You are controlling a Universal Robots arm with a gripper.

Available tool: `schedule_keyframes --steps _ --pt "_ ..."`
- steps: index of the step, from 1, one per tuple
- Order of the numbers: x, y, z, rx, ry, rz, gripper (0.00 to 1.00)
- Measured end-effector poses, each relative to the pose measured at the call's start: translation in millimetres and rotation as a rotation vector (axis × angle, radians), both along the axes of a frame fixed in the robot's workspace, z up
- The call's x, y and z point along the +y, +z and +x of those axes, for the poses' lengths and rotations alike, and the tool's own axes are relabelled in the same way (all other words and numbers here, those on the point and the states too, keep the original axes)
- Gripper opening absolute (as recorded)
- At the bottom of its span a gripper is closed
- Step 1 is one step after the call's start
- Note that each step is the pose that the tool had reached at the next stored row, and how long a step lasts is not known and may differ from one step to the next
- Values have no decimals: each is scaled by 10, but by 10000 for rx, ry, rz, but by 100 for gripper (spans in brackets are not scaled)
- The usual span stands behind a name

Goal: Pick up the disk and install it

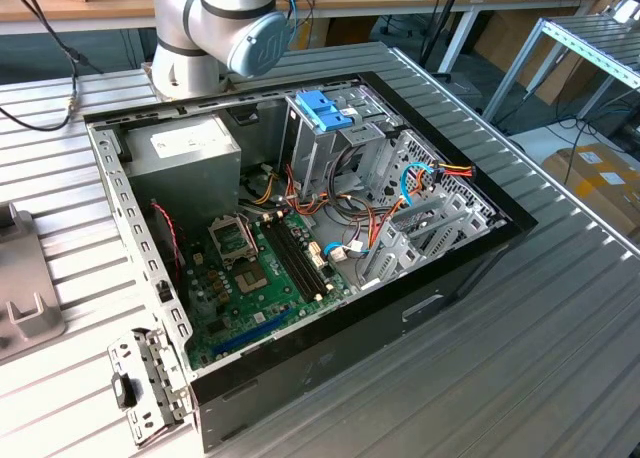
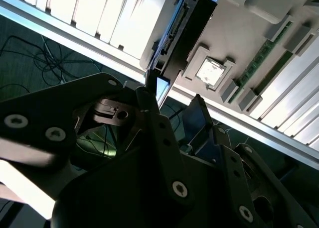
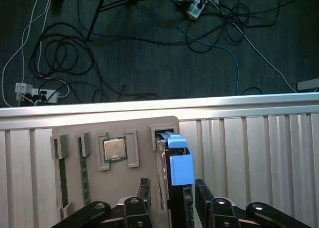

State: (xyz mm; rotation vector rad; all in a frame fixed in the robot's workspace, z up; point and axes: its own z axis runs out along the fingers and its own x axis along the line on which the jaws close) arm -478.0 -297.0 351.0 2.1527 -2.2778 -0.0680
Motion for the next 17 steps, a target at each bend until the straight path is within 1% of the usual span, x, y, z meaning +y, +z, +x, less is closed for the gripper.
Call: schedule_keyframes --steps 3,6,12,15,17 --pt "13 -32 0 -2 0 1 48" --pt "37 -70 0 -1 0 0 48" --pt "131 -124 -8 -4 -1 1 48" --pt "155 -147 -40 2 0 0 48" --pt "158 -167 -76 -1 0 1 48"
